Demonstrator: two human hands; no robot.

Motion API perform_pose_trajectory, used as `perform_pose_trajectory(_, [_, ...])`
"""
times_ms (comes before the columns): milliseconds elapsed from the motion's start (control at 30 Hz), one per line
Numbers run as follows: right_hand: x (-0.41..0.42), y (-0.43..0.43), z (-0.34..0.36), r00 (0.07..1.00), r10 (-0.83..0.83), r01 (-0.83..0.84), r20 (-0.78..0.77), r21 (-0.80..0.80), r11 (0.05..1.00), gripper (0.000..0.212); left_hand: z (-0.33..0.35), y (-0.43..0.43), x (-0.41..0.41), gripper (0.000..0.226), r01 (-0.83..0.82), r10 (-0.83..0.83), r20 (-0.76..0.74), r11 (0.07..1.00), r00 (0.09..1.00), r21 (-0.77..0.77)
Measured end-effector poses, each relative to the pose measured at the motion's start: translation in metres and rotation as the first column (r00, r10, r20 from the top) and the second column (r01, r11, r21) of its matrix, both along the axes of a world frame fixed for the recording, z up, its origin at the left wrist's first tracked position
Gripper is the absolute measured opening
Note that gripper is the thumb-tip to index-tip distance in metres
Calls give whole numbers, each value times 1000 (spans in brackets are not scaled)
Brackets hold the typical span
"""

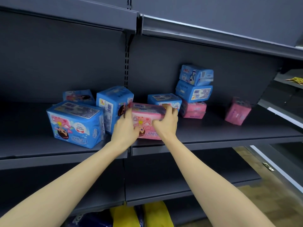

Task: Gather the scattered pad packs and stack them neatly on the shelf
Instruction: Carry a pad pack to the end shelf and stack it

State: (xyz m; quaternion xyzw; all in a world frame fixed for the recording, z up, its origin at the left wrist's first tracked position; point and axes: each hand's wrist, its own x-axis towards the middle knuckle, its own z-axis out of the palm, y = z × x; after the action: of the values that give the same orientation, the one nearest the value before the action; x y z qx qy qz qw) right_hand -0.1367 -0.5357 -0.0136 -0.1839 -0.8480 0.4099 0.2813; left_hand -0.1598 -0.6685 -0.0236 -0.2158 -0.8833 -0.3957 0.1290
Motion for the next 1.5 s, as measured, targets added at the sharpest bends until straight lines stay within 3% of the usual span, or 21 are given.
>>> perform_pose_trajectory(267, [7,-4,1,996,-69,60,-56,-150,987,57,4,3,3,75,-16,18,-21,997,1000,78])
perform_pose_trajectory(500, [10,3,9,995,-61,36,-84,-273,961,45,2,3,14,53,66,-55,-104,993,993,103])
perform_pose_trajectory(633, [8,10,10,997,19,-37,-75,-246,969,31,-10,3,19,53,113,-109,-67,992,992,59])
perform_pose_trajectory(767, [4,12,6,1000,15,-17,-16,-122,992,34,-17,6,22,46,197,-197,-59,980,979,-8])
perform_pose_trajectory(900, [6,3,4,1000,-16,12,-21,-172,985,28,-21,17,29,32,321,-333,-84,938,939,-135])
perform_pose_trajectory(1067, [7,-4,1,990,16,-11,141,-34,999,47,-18,16,19,15,145,-132,-123,984,984,103])
perform_pose_trajectory(1133, [8,-2,3,987,17,-13,160,-28,1000,48,-14,15,9,26,95,-83,-86,985,993,142])
perform_pose_trajectory(1267, [11,0,6,988,32,-29,151,-25,999,43,-3,19,-7,66,5,-26,138,989,990,146])
perform_pose_trajectory(1367, [13,-4,8,987,-6,16,161,-55,998,48,1,23,-14,54,32,-88,261,977,961,211])
perform_pose_trajectory(1500, [10,-13,9,986,-17,34,166,-103,994,50,2,25,-8,37,60,-134,247,957,960,284])
